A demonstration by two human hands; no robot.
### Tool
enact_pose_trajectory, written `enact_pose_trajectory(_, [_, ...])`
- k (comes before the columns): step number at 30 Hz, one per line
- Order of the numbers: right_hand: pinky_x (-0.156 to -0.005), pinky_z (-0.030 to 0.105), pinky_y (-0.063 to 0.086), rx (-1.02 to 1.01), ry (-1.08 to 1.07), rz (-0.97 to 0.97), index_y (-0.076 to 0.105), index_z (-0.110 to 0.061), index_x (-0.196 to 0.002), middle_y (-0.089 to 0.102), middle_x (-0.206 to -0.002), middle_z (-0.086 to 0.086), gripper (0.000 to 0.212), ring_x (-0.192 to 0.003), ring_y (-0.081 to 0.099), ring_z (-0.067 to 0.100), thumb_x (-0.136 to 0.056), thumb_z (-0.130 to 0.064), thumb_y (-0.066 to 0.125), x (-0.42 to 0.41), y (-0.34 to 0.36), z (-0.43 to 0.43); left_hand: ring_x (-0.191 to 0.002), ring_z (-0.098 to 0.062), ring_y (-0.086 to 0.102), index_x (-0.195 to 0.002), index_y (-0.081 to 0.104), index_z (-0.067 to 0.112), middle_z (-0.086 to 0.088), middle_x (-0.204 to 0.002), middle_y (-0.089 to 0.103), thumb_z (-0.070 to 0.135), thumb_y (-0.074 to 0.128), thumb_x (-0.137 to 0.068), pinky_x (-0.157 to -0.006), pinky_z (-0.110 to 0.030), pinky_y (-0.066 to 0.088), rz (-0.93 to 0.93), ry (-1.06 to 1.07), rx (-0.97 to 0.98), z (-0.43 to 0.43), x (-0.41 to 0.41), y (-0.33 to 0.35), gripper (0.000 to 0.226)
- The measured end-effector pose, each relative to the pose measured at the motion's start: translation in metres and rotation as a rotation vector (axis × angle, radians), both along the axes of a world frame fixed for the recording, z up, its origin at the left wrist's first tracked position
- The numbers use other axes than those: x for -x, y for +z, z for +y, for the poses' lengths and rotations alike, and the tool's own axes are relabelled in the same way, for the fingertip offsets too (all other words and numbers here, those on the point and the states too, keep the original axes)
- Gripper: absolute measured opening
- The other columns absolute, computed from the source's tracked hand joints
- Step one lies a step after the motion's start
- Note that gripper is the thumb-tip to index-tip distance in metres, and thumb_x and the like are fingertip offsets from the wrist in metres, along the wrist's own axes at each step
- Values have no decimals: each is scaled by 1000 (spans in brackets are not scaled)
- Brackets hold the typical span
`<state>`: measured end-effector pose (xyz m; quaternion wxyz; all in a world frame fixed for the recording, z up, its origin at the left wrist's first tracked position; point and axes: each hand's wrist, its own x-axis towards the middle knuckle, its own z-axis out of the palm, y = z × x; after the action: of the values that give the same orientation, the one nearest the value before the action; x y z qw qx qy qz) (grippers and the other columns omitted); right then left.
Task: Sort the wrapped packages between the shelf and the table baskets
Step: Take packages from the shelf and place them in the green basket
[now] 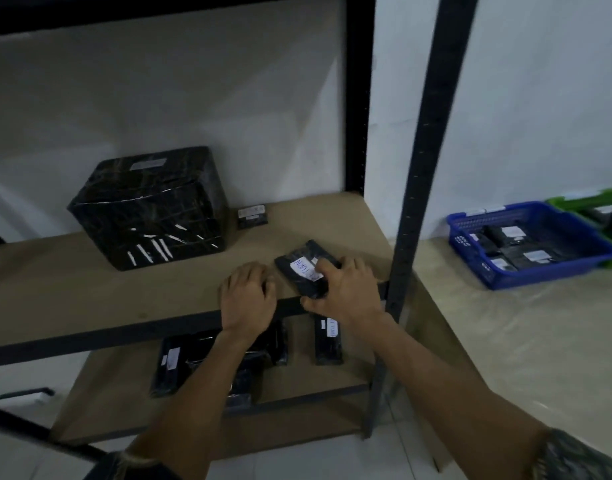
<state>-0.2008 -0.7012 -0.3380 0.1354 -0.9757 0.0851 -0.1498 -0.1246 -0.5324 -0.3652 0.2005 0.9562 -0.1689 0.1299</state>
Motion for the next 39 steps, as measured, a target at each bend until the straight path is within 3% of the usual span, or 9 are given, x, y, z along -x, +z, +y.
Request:
enact_pose_trajectory(2, [-74, 38, 43, -44, 29, -8, 64, -19, -111, 62, -89, 17, 69, -86, 57, 35, -55, -59, 70, 19, 1, -4, -125, -29, 47, -123, 58, 11, -10, -135, 55, 46, 23, -93, -106, -46, 31, 11, -24, -58, 2, 14, -4, 58])
enact_pose_trajectory(5, [-79, 39, 44, -122, 49, -31, 65, -19, -110, 61, -93, 15, 68, -90, 55, 35, -55, -59, 64, 52, 2, -14, -134, -28, 38, -127, 54, 16, -8, -141, 48, 48, 31, -95, -113, -48, 18, 51, -18, -90, 3, 39, -5, 52])
enact_pose_trajectory(8, [-86, 39, 45, -125, 87, -12, 62, -22, -115, 60, -107, 11, 71, -97, 53, 31, -59, -64, 58, 94, 1, -28, -132, -30, 39, -128, 52, 17, -8, -138, 49, 46, 44, -90, -108, -53, 31, 95, -24, -50, -3, 73, 1, 49])
enact_pose_trajectory(11, [-86, 35, 45, -115, 115, -42, 60, -21, -113, 59, -109, 8, 74, -96, 53, 28, -56, -66, 49, 145, -2, -49, -138, -31, 34, -134, 49, 12, -13, -148, 39, 33, 60, -89, -112, -49, 30, 182, 20, -20, -22, 118, 3, 50])
enact_pose_trajectory(15, [-89, 31, 41, -108, 122, -11, 51, -19, -117, 55, -113, 5, 70, -104, 47, 25, -60, -56, 69, 219, -7, -86, -128, -30, 44, -127, 54, 10, -12, -137, 49, 27, 65, -86, -105, -42, 38, 221, -36, -24, -58, 188, -2, 45])
enact_pose_trajectory(19, [-84, 31, 41, -112, 78, -34, 52, -17, -109, 55, -108, 4, 67, -99, 48, 25, -55, -51, 74, 284, -16, -123, -119, -23, 50, -126, 55, 16, -2, -128, 53, 29, 64, -87, -98, -38, 44, 287, -144, -29, -95, 247, -5, 42])
enact_pose_trajectory(23, [-80, 31, 41, -121, 20, -61, 50, -19, -101, 54, -105, 1, 63, -96, 47, 22, -52, -52, 73, 334, -16, -153, -106, -17, 60, -117, 62, 15, 3, -112, 62, 28, 64, -89, -89, -28, 46, 579, -279, -40, -127, 287, 1, 31])
enact_pose_trajectory(26, [-79, 31, 39, -96, -26, -78, 49, -21, -101, 53, -105, 0, 63, -95, 47, 21, -53, -55, 71, 362, -14, -172, -95, -11, 62, -110, 67, 18, 3, -105, 67, 35, 64, -89, -84, -27, 48, 730, -408, -240, -147, 307, 7, 27])
enact_pose_trajectory(39, [-78, 33, 41, -169, -246, -201, 51, -20, -97, 54, -104, 0, 60, -94, 47, 21, -52, -52, 72, 446, -8, -227, -101, -18, 61, -114, 62, 11, -5, -110, 64, 32, 61, -92, -93, -35, 50, 694, -557, -228, -214, 351, 2, 31])
